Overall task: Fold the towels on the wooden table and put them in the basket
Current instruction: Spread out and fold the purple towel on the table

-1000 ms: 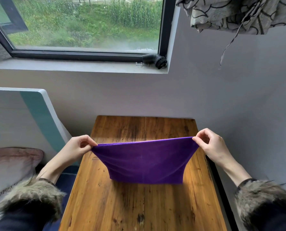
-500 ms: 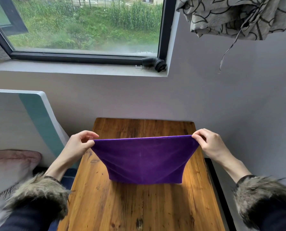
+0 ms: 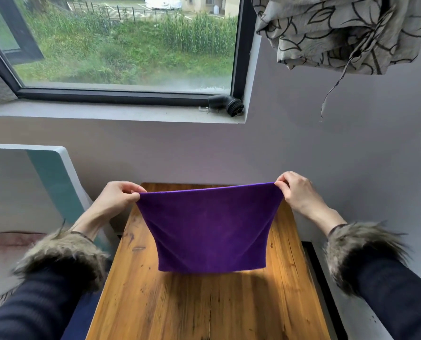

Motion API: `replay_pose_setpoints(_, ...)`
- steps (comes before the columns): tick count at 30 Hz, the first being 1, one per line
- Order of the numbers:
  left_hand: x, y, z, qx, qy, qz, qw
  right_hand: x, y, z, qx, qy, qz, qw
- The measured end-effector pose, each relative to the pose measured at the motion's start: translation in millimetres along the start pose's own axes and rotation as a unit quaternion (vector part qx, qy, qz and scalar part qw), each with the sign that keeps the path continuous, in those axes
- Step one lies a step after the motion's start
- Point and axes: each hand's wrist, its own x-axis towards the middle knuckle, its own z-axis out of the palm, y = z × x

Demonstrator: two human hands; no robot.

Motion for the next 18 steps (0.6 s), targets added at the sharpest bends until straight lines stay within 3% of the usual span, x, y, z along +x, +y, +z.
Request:
replay_pose_setpoints(4, 15.4, 16.4, -12.7, 0.043, 0.04, 0.056, 0.997, 21.5, -10.3, -12.8, 0.0, 0.058, 0.006, 0.998)
replay_pose_setpoints(7, 15.6, 28.9, -12.8, 0.06, 0.119, 0.113, 0.985, 27.4, -16.2, -18.7, 0.048, 0.112, 0.003, 0.993)
replay_pose_setpoints(10, 3.7, 28.6, -9.0, 0.054, 0.138, 0.135, 0.98, 13.6, -16.5, -19.0, 0.106, 0.127, 0.005, 0.986)
replay_pose_setpoints(14, -24.7, -12.0, 9.1, 0.056, 0.068, 0.103, 0.991, -31.8, 4.7, 3.6, 0.149, 0.045, 0.044, 0.987)
replay_pose_setpoints(18, -58.8, -71.6, 40.5, 0.081, -0.069, 0.007, 0.994, -94.0, 34.8, 44.6, 0.15, -0.064, 0.1, 0.981)
